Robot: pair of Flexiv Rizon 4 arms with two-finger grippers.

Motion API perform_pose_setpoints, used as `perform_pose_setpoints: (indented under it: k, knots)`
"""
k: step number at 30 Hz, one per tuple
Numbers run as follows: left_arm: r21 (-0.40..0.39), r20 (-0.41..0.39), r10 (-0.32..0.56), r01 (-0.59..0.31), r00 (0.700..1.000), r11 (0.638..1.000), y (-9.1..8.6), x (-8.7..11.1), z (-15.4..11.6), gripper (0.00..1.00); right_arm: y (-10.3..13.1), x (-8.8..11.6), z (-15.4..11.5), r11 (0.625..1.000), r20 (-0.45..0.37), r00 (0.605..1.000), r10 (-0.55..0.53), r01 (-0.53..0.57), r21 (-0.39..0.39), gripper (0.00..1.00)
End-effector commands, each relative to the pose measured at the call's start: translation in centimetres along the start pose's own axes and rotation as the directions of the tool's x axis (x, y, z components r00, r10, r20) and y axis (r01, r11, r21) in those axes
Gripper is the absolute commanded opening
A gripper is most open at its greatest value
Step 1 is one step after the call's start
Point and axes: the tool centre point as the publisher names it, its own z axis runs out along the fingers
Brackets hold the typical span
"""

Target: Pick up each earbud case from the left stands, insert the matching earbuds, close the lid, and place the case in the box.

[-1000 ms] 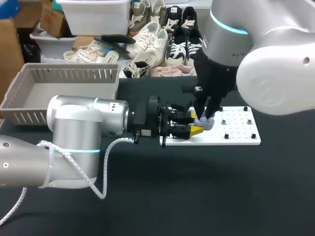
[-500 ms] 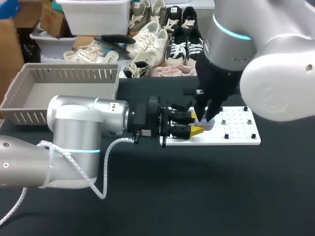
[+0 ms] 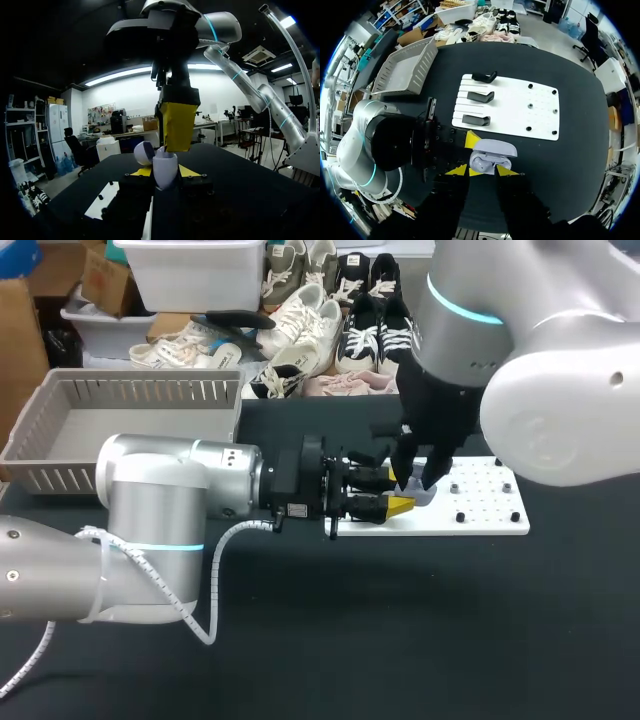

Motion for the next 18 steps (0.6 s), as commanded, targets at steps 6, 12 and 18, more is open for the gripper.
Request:
perform_pose_setpoints:
  k: [6, 12, 18]
  knots:
    - [-0.005, 0.001, 0.002, -0.002, 1.000, 1.000, -0.1, 0.0, 0.0, 0.00, 0.1, 0.7, -1.4, 1.000, 0.027, 1.000, 0.001, -0.001, 0.002, 0.48]
    - [-0.005, 0.001, 0.002, -0.002, 1.000, 1.000, -0.1, 0.0, 0.0, 0.00, -1.1, 0.3, -2.5, 0.998, 0.041, 0.997, 0.063, -0.062, -0.025, 0.92]
    - [-0.005, 0.001, 0.002, -0.002, 1.000, 1.000, -0.1, 0.0, 0.0, 0.00, -2.5, -1.2, -2.3, 0.983, 0.052, 0.982, 0.182, -0.182, -0.016, 1.00]
